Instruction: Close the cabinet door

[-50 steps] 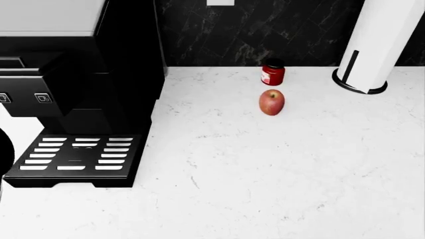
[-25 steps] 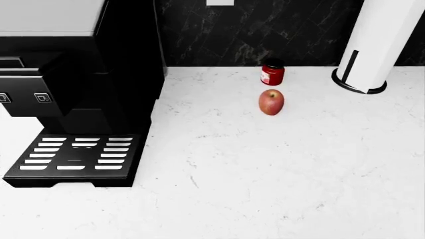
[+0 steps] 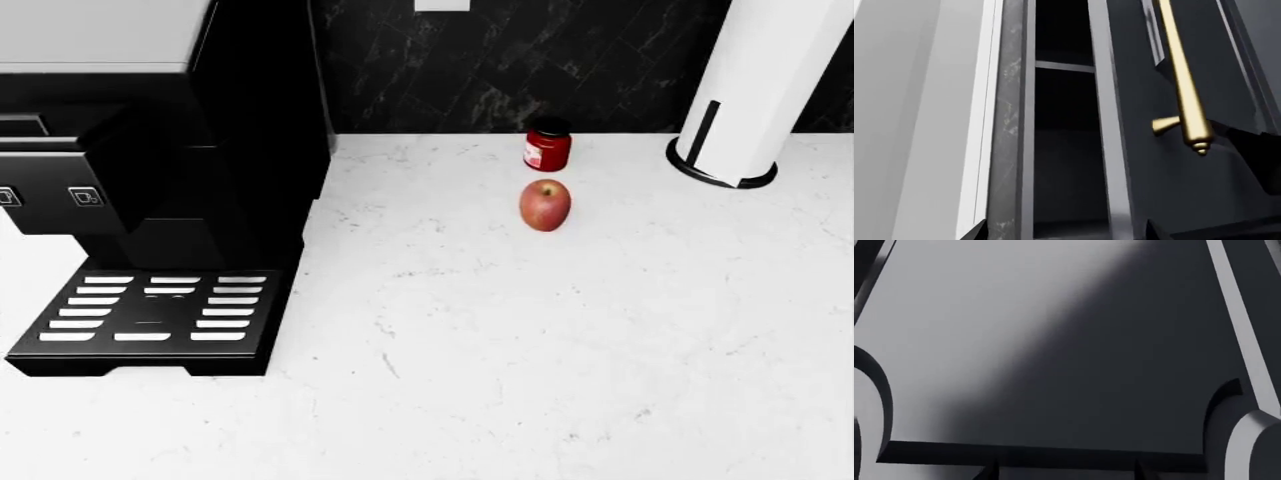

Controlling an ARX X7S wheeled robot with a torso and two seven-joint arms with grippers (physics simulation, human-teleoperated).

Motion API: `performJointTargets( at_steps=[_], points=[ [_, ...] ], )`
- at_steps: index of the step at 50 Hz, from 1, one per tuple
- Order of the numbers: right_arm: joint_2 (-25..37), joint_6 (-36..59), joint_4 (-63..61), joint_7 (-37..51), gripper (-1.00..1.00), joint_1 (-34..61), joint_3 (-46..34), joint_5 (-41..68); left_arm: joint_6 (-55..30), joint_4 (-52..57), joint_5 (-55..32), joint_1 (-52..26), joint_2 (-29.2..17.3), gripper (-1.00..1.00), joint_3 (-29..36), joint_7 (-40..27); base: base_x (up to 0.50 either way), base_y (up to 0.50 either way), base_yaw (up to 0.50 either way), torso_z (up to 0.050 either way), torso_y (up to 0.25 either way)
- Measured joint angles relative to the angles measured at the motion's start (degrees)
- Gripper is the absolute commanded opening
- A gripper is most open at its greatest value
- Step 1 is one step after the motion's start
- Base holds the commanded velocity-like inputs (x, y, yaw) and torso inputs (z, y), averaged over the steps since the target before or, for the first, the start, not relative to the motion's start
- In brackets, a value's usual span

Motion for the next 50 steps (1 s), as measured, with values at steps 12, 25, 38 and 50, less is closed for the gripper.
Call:
performJointTargets(
  at_steps=[12, 25, 38, 50],
  points=[
    [-0.84, -0.75, 1.34, -0.69, 1.00, -1.09, -1.25, -0.16, 1.51, 0.50, -4.38, 1.16, -1.86, 1.00, 0.30, -2.42, 0.00, 0.00, 0.00, 0.000, 0.000],
    [-1.56, -1.70, 2.52, -1.52, 1.00, -2.23, -2.52, -0.81, 2.45, 1.06, -6.34, 3.29, -3.26, 1.00, 1.17, -3.84, 0.00, 0.00, 0.00, 0.000, 0.000],
    [-1.98, -2.17, 3.01, -1.87, 1.00, -2.89, -3.63, -1.34, 2.81, 1.53, -6.92, 7.91, -5.20, 1.00, 2.08, -6.09, 0.00, 0.00, 0.00, 0.000, 0.000],
    [-2.17, -2.62, 3.29, -2.16, 1.00, -3.04, -4.11, -2.03, 3.62, 1.61, -7.17, 9.52, -6.30, 1.00, 2.88, -7.21, 0.00, 0.00, 0.00, 0.000, 0.000]
  ],
)
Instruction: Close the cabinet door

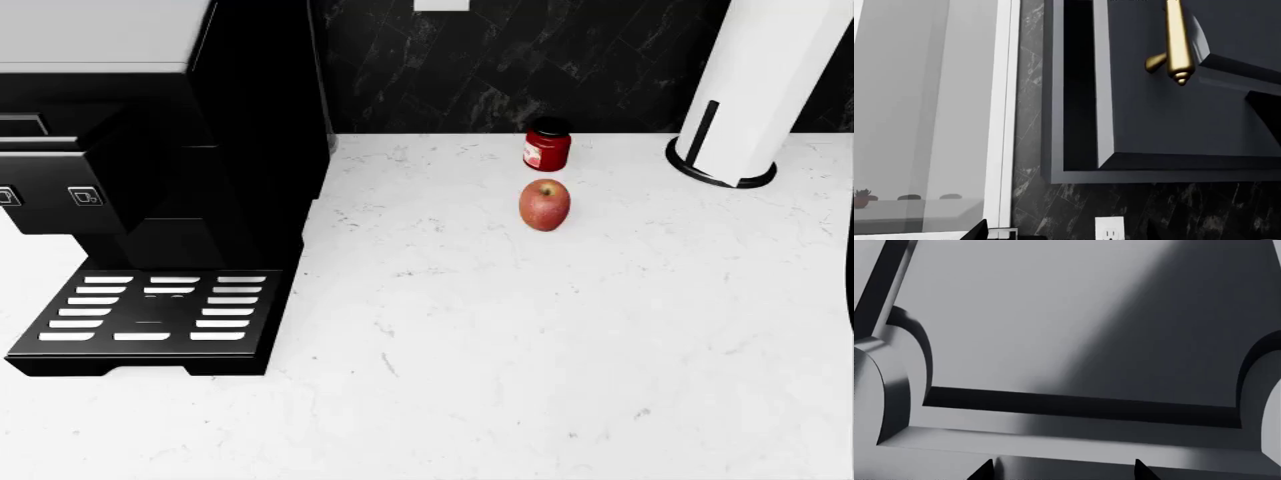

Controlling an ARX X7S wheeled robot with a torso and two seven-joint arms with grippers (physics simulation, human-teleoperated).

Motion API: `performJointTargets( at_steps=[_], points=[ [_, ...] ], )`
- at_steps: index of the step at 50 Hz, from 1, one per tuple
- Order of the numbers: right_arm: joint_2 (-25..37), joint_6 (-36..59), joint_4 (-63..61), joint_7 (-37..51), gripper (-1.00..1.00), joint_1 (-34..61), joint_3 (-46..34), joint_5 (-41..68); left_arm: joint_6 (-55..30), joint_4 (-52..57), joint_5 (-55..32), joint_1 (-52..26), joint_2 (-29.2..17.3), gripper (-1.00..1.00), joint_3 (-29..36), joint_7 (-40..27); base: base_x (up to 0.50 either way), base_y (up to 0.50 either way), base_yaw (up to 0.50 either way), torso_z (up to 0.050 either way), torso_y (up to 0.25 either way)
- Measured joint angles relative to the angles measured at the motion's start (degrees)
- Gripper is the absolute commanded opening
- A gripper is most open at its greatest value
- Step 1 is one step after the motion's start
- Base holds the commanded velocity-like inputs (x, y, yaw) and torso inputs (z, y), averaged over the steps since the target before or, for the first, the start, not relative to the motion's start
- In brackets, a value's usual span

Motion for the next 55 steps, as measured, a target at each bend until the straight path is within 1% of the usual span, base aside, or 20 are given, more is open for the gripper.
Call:
performJointTargets(
  at_steps=[20, 55],
  points=[
    [-0.64, -1.03, 1.90, -1.20, 1.00, 0.22, -1.35, -1.72, 1.88, 0.40, -0.14, -0.13, -0.76, 1.00, 0.49, 0.54, 0.00, 0.00, 0.00, 0.000, 0.000],
    [-4.14, -5.64, 11.89, -5.90, 1.00, 0.77, -5.35, -6.50, 3.96, 0.68, 1.35, 1.27, -2.35, 1.00, 1.08, 2.38, 0.00, 0.00, 0.00, 0.000, 0.000]
  ],
)
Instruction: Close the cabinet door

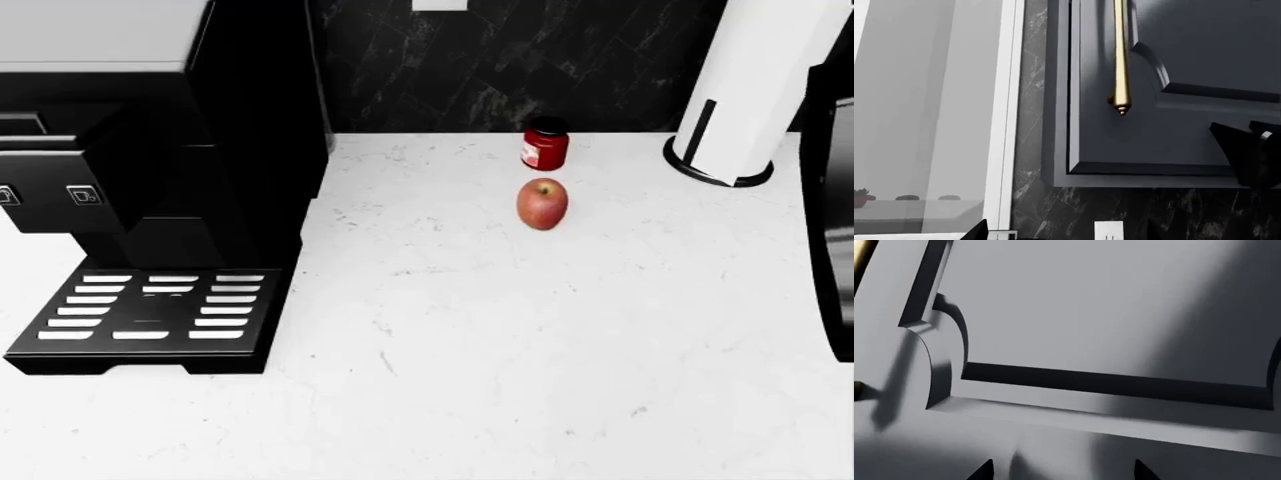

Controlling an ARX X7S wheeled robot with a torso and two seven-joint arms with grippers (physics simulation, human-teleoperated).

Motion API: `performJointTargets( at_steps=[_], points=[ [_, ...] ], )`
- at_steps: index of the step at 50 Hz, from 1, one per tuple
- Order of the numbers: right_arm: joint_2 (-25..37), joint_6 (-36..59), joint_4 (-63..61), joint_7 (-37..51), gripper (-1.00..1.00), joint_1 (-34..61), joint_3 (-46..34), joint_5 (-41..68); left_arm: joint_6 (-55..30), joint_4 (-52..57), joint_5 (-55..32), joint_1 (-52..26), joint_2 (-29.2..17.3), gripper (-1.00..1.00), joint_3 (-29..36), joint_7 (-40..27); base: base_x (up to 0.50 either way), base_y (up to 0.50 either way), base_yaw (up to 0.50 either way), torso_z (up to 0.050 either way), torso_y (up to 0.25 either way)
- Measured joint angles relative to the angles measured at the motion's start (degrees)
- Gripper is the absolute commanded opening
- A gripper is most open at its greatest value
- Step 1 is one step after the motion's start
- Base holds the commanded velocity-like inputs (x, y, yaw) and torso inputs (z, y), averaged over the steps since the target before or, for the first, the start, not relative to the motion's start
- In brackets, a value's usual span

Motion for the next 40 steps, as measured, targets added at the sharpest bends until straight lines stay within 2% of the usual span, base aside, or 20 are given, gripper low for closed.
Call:
performJointTargets(
  at_steps=[40],
  points=[
    [-1.79, -2.52, 2.93, -1.21, 1.00, -0.83, -2.63, -4.76, 2.08, 0.62, 0.93, 2.02, -1.77, 1.00, 0.42, 1.32, 0.00, 0.00, 0.00, 0.000, 0.000]
  ],
)
